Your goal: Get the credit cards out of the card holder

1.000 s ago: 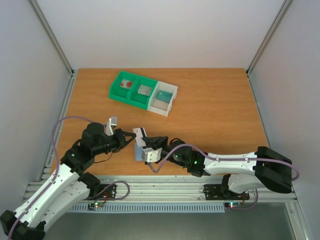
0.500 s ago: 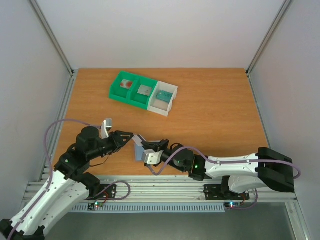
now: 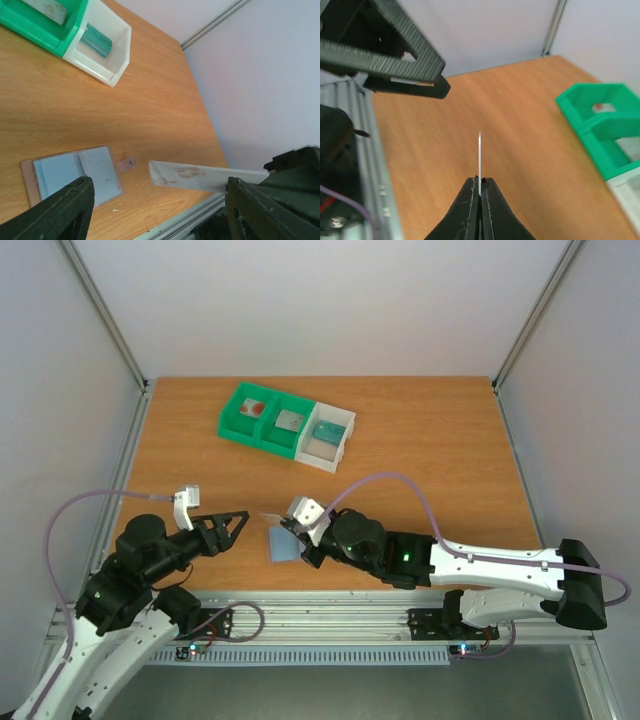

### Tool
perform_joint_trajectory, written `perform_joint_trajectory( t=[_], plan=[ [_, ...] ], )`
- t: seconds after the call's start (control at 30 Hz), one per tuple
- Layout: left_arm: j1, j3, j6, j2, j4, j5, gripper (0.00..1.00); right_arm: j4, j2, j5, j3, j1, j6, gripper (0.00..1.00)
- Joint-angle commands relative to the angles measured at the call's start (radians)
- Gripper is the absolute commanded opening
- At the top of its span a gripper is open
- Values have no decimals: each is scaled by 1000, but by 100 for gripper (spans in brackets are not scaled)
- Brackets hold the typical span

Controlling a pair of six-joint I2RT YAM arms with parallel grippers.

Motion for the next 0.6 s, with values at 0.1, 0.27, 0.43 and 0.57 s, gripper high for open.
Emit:
perform_joint_trajectory(
  t=[0.1, 0.27, 0.43, 0.57],
  plan=[
    [-3, 75, 171, -101, -81, 18, 73, -283, -36, -92, 132, 7, 494, 1],
    [-3, 87, 178, -128, -52, 98, 73, -255, -79, -120, 117, 6, 559, 1],
    [-3, 107, 186, -111, -70, 130, 73, -186, -143, -102, 62, 7, 559, 1],
    [-3, 83, 153, -115, -32, 149, 73, -124, -169, -95, 36, 6, 564, 1]
  ],
)
